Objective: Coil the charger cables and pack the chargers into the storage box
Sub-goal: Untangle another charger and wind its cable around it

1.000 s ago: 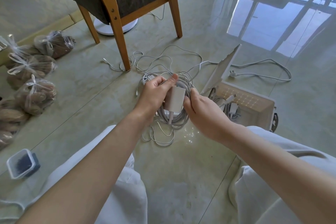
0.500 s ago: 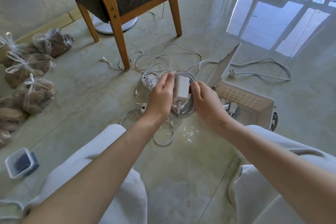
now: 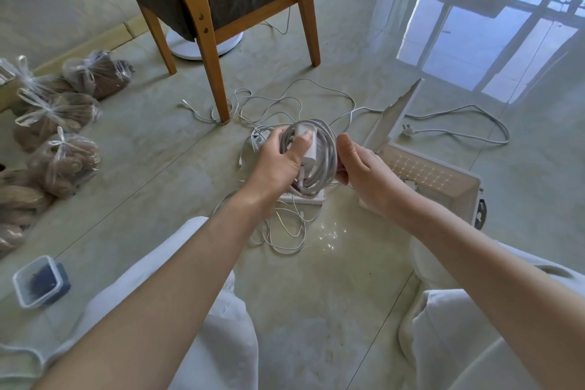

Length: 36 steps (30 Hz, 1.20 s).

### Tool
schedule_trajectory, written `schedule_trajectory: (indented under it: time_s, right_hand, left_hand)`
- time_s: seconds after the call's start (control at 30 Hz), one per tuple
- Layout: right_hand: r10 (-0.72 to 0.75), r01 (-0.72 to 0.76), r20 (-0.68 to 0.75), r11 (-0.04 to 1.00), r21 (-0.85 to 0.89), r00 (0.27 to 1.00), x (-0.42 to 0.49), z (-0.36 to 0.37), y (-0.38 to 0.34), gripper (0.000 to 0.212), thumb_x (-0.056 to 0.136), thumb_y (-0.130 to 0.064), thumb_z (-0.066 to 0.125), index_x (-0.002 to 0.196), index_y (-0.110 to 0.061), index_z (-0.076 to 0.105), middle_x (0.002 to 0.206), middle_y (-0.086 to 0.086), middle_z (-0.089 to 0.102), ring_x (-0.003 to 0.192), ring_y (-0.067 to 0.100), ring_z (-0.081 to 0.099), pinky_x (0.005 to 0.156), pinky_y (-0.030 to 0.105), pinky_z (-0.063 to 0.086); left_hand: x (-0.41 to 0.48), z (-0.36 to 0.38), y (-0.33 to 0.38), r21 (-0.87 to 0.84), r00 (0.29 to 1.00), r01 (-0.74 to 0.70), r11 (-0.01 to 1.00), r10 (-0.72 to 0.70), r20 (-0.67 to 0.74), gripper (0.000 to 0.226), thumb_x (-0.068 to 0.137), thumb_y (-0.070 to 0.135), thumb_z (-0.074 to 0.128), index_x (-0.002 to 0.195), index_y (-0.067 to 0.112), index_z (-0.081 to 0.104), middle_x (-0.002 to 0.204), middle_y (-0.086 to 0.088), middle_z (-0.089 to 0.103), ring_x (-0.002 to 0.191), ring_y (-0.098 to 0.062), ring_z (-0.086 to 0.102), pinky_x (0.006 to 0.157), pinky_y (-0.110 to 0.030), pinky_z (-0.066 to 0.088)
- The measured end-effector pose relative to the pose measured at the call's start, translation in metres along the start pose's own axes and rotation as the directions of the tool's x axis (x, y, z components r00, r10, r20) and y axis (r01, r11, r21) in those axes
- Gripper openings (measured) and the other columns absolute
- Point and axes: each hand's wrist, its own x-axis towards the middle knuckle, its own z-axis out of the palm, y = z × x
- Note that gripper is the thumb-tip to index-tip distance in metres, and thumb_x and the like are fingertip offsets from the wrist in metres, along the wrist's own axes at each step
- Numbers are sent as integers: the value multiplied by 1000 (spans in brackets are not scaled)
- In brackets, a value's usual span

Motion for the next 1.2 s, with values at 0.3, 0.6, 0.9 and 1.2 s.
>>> schedule_trajectory:
  time_s: [0.3,0.6,0.9,1.2]
  right_hand:
    - [-180,277,215,729,-626,960,0,-15,26,25,92,-36,49,99,-23,70,93,-6,42,96,18,37,90,27,33]
    - [43,-36,14,952,-303,999,1,-5,21,20,93,-15,52,108,-13,65,96,0,70,80,8,61,87,18,45]
    - [589,-321,63,344,883,806,14,-19,6,26,96,2,42,122,3,44,74,11,57,55,9,47,48,16,52]
    - [455,-427,41,796,429,889,10,-4,12,18,93,-2,51,82,-9,63,69,1,56,51,8,43,46,11,45]
  left_hand:
    - [13,-19,-4,179,995,-88,980,94,-24,37,92,32,57,121,10,51,100,-3,59,77,-13,59,53,-25,52]
    - [10,-14,-8,316,990,-142,938,130,58,28,92,27,58,117,15,51,111,-5,61,106,-21,58,96,-43,47]
    - [7,-5,-13,313,983,-161,936,123,137,35,94,30,54,124,14,46,110,-2,58,100,-16,57,82,-25,52]
    - [7,-1,-5,137,992,-118,983,112,51,22,96,28,51,115,17,46,90,6,57,74,-5,56,59,-15,48]
